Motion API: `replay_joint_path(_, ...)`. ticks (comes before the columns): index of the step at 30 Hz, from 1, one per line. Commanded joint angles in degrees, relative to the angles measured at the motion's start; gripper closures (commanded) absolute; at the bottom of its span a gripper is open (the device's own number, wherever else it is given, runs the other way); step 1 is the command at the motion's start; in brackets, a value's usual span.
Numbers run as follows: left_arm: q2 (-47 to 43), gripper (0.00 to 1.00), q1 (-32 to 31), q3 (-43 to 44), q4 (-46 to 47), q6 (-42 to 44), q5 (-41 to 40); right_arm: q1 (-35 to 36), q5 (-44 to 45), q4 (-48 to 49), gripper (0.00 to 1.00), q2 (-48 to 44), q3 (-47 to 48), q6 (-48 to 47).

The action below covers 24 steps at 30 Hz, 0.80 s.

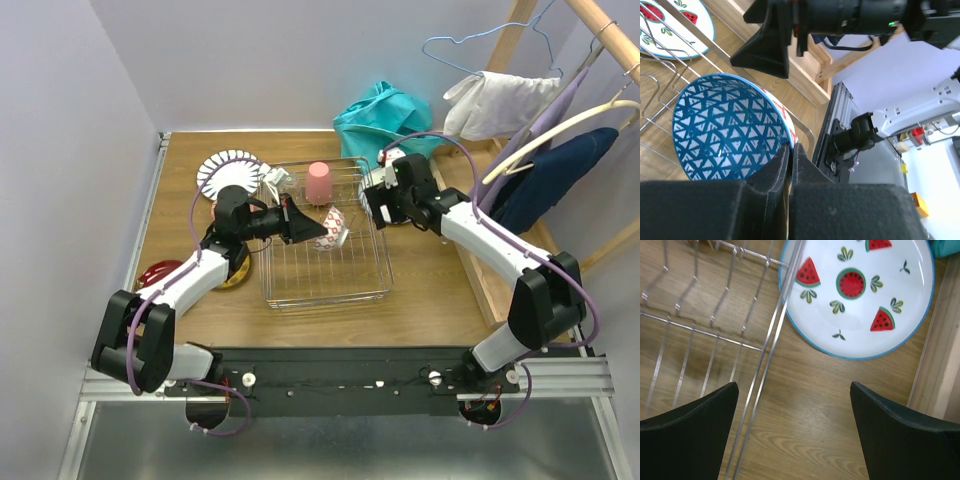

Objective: Load the mixed dishes into the dish rack

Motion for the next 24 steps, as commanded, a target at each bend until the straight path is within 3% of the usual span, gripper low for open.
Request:
replay_joint_path(1, 0.8, 1.00, -2.4, 4.5, -4.8, -1.0, -9.0, -0.3, -2.2, -2.1, 0.00, -2.3, 5.6, 4.2)
replay_joint_path(5, 2.2, 1.00, -3.7, 5.2, -9.7, -2.3, -12.5, -0.3, -0.4, -2.4, 0.00, -1.8, 6.5, 4.5)
replay_joint_path(14, 5.8, 1.00, -7.1, 2.0, -2.1, -6.7, -16.4, -0.3, -1.0, -1.4, 0.00, -2.3, 3.3, 4.8)
replay_joint_path(24, 11.2, 1.00, -9.5, 4.2, -4.0, -12.1, -22.9, -0.3, -2.4, -1.3, 0.00, -1.8, 1.8, 5.1)
